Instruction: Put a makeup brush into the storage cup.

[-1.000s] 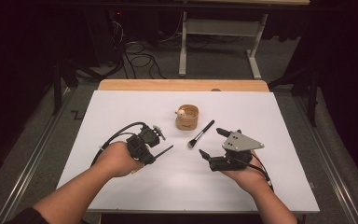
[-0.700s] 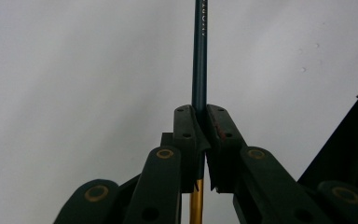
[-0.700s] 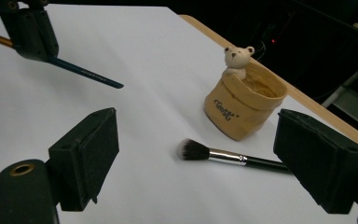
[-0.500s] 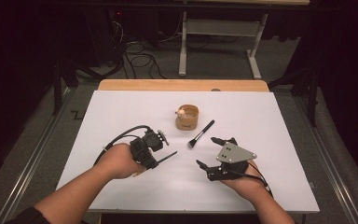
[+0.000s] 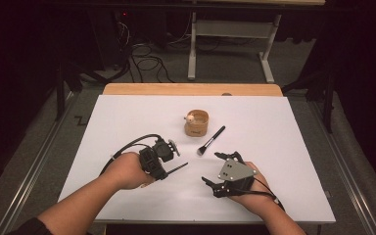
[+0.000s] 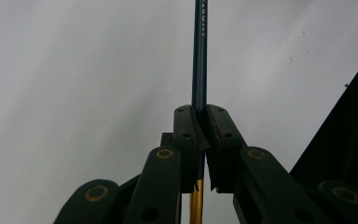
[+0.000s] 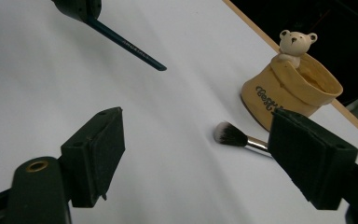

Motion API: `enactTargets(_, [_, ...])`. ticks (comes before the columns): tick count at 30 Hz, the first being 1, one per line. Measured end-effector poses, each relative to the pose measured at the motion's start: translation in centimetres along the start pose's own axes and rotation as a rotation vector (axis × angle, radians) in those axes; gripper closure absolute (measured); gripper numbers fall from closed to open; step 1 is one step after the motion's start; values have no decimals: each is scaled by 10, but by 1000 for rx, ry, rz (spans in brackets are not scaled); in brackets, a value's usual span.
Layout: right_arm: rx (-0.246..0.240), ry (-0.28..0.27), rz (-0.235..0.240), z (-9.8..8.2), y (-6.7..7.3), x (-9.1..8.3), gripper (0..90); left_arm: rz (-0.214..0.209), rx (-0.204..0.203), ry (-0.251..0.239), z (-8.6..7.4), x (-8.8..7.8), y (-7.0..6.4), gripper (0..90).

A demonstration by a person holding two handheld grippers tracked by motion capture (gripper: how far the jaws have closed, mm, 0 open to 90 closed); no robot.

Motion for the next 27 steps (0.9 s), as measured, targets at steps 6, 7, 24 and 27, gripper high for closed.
enactTargets(6, [-57,8,-13,0,6,2,268,-4,22,8,4,1,-7,830])
enactTargets(7, [-61,13,-18,0,7,2,278,-6,27,11,5,1,-8,830])
enactTargets(24, [-189,59,-37,0,19,8,430,-24,67,34,19,2,-24,830])
enactTargets(27, [-210,58,-35,1,20,9,453,-26,62,33,20,4,-26,830])
Point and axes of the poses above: each handheld gripper's, and its own axes: x roughly forward along the jaws, z roughly out of its top, y roughly to its left, the point moved 1 cm from there along x, roughly forward along the jaws, and after that the axes turned 14 degrees about y, right-handed, at the moved point
